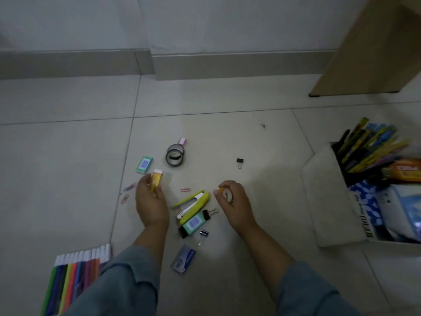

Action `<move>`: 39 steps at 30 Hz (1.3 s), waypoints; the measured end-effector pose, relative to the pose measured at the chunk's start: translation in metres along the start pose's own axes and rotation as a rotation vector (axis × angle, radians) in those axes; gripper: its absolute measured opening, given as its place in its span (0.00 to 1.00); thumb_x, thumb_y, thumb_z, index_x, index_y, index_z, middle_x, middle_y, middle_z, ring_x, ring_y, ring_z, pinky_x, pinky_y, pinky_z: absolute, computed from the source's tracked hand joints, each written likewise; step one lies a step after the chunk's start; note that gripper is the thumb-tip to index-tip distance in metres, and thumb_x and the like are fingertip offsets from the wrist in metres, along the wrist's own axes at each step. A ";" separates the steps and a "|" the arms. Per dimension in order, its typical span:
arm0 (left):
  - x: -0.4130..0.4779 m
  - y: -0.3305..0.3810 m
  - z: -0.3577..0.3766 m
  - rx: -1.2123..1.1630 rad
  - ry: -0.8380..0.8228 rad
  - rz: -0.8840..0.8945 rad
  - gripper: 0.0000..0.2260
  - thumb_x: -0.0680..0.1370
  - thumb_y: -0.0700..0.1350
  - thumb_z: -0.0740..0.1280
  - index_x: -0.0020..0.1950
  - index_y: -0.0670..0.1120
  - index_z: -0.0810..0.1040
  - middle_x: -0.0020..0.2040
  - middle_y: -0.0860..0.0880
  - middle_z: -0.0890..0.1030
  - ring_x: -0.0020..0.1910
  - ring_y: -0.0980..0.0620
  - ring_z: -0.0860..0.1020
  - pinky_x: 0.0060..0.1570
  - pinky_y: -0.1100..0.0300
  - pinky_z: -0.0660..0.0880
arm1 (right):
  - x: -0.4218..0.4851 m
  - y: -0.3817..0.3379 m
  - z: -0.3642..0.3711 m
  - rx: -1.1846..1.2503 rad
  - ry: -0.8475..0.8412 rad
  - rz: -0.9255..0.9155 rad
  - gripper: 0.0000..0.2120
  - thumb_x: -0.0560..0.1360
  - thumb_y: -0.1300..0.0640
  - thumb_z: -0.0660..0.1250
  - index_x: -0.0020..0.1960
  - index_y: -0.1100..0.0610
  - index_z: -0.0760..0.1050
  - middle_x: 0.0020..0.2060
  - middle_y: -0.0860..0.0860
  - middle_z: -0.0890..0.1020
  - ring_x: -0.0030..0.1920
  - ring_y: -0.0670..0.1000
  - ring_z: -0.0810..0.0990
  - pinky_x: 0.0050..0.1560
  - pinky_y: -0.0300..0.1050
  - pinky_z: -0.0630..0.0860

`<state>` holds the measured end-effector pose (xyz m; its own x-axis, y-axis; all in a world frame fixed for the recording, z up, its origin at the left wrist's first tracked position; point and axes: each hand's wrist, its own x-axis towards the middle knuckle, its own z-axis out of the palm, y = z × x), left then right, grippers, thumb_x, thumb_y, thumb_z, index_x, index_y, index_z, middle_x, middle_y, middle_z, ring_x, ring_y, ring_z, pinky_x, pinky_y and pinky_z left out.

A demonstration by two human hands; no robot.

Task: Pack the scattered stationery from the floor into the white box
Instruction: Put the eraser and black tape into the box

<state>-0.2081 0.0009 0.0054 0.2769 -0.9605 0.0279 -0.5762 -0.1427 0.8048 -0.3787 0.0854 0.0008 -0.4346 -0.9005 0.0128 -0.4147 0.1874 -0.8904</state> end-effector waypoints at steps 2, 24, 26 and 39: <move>-0.013 0.034 0.019 -0.153 -0.069 0.083 0.16 0.78 0.39 0.62 0.65 0.40 0.71 0.61 0.39 0.75 0.60 0.41 0.74 0.62 0.49 0.70 | 0.001 -0.013 -0.019 0.019 0.137 -0.050 0.07 0.75 0.59 0.68 0.52 0.58 0.75 0.48 0.52 0.72 0.44 0.37 0.74 0.44 0.19 0.65; -0.204 0.222 0.116 -0.426 -0.817 0.232 0.17 0.75 0.43 0.67 0.64 0.48 0.74 0.48 0.53 0.76 0.41 0.57 0.76 0.41 0.66 0.73 | -0.021 0.009 -0.312 -0.153 -0.077 0.606 0.11 0.73 0.67 0.67 0.53 0.58 0.80 0.55 0.58 0.81 0.52 0.56 0.80 0.47 0.46 0.80; -0.206 0.223 0.118 -0.426 -0.809 0.221 0.17 0.75 0.42 0.67 0.64 0.48 0.74 0.49 0.52 0.76 0.42 0.55 0.76 0.43 0.63 0.72 | -0.022 0.004 -0.306 -0.189 -0.185 0.580 0.10 0.73 0.66 0.68 0.53 0.57 0.81 0.54 0.55 0.81 0.49 0.53 0.80 0.43 0.41 0.79; -0.204 0.233 0.126 -0.465 -0.824 0.394 0.22 0.72 0.39 0.71 0.65 0.48 0.75 0.55 0.47 0.81 0.49 0.53 0.78 0.51 0.61 0.77 | -0.007 -0.008 -0.295 0.253 0.222 0.285 0.12 0.75 0.53 0.68 0.57 0.55 0.78 0.47 0.52 0.84 0.46 0.51 0.83 0.46 0.43 0.82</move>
<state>-0.4962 0.1339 0.1125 -0.5833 -0.8097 0.0648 -0.1081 0.1564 0.9818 -0.6080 0.2060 0.1418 -0.6762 -0.7153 -0.1765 -0.0566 0.2893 -0.9556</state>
